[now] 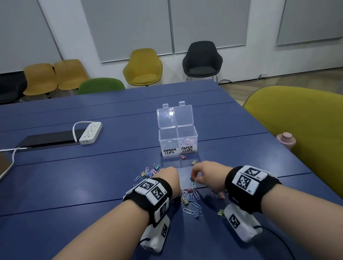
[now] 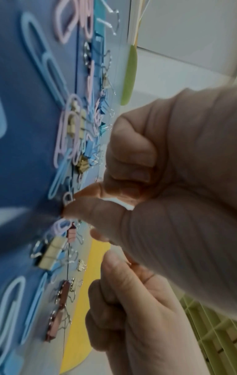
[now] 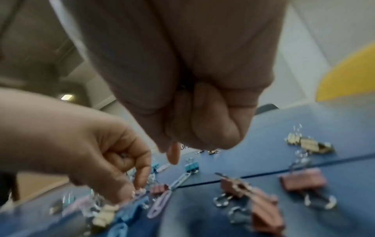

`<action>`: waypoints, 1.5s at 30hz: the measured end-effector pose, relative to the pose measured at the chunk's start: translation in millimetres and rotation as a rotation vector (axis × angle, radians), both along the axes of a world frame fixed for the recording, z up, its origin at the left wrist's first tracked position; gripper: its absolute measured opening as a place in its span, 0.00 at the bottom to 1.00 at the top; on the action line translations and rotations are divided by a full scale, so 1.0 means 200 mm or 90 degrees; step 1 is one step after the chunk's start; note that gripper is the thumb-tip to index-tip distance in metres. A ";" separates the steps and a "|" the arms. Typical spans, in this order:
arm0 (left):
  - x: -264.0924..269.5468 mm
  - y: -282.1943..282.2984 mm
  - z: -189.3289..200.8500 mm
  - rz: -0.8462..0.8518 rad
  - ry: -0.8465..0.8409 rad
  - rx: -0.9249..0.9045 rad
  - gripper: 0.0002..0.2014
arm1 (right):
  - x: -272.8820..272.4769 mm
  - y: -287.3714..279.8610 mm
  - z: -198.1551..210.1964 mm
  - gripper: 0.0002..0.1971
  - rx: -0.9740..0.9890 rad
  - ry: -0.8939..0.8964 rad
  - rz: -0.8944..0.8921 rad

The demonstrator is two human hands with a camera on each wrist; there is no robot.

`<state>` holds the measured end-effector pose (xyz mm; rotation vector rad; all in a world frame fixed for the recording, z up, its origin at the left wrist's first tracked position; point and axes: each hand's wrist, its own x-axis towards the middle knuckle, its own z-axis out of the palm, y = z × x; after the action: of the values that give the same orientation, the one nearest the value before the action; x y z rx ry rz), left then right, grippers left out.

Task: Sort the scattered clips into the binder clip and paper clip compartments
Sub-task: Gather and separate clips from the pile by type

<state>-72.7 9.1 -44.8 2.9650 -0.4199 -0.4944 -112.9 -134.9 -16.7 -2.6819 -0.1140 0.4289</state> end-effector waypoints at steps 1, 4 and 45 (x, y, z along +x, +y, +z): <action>0.00 0.00 0.00 -0.003 0.001 0.007 0.12 | 0.00 0.01 0.00 0.15 -0.051 -0.002 0.032; 0.01 -0.01 -0.02 -0.020 -0.002 0.024 0.10 | -0.01 0.04 -0.01 0.21 -0.164 0.019 0.072; -0.12 -0.09 0.16 -0.108 0.070 0.182 0.13 | 0.01 0.13 -0.03 0.10 -0.274 0.099 0.048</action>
<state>-96.0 -9.9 -12.6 3.1659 -0.6423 -0.7935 -110.6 -108.5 -22.7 -3.0544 -0.0842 0.7594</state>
